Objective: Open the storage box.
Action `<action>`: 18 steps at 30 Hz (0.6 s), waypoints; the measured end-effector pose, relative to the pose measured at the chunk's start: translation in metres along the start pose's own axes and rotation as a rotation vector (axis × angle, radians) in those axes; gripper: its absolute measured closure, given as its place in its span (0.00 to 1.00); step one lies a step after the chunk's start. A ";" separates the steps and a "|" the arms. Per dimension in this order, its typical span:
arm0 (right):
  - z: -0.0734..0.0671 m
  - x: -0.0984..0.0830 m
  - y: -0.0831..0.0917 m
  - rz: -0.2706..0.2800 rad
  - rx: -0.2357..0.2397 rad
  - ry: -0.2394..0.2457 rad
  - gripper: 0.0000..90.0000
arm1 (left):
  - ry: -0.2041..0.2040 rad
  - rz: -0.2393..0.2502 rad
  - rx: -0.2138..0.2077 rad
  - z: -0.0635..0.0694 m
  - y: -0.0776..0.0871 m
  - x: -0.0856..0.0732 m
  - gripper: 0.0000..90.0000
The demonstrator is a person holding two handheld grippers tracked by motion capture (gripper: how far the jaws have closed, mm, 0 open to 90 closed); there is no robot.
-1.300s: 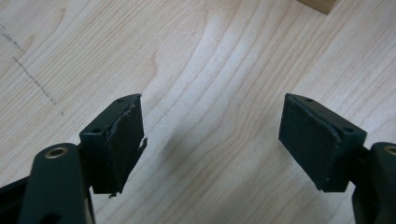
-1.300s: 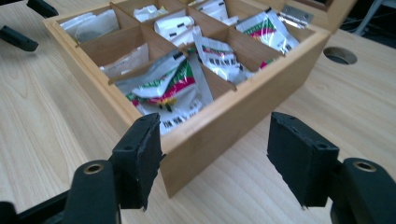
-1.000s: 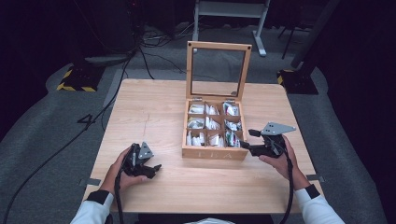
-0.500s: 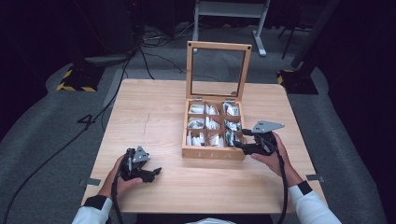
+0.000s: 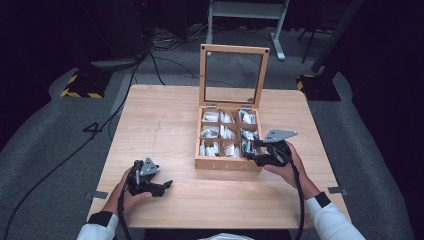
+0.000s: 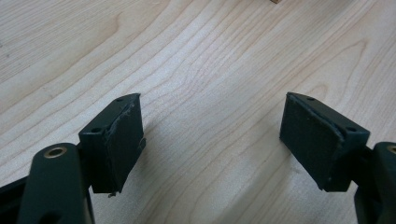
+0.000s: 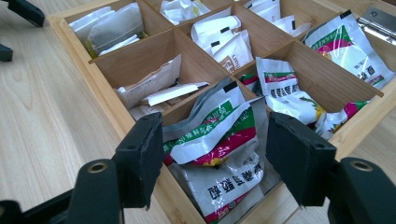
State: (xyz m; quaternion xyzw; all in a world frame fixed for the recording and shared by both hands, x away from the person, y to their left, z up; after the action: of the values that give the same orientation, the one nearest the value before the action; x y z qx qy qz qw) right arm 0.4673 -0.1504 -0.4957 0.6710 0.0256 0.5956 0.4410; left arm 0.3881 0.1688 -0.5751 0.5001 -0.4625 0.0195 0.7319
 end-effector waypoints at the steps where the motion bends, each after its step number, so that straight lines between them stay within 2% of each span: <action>1: 0.003 -0.001 -0.001 -0.010 -0.015 -0.009 0.41 | -0.001 0.000 -0.001 0.000 0.000 0.000 0.24; 4: 0.006 -0.002 -0.003 -0.017 -0.010 -0.032 0.39 | -0.004 0.001 0.000 0.000 0.000 0.000 0.24; 6: 0.008 -0.003 -0.004 -0.025 -0.005 -0.026 0.40 | -0.020 0.002 0.006 -0.001 0.000 0.000 0.24; 10: 0.008 -0.005 -0.011 -0.067 -0.001 -0.032 0.46 | -0.020 0.002 0.004 0.000 0.000 0.000 0.24; 14: 0.007 -0.005 -0.011 -0.091 -0.024 -0.041 0.48 | -0.008 0.000 -0.007 0.000 0.000 0.000 0.24; 17: 0.005 -0.006 -0.010 -0.101 -0.040 -0.073 0.56 | -0.007 0.000 -0.009 0.000 0.000 0.000 0.24; 18: 0.005 -0.007 -0.010 -0.102 -0.027 -0.090 0.58 | -0.011 -0.002 -0.010 0.000 0.000 0.000 0.24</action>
State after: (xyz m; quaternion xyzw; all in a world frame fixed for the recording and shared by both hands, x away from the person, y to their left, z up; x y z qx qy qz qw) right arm 0.4742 -0.1507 -0.5072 0.6889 0.0316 0.5417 0.4805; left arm 0.3886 0.1688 -0.5751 0.4968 -0.4662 0.0138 0.7319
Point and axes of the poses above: each handheld gripper's, and its own axes: y roughly backward along the jaws, x roughly out of its top, z roughly to its right, the point moved 10 cm from there along -y, roughly forward along the jaws, and after that the axes turned 5 degrees about y, right-handed, at the moved point
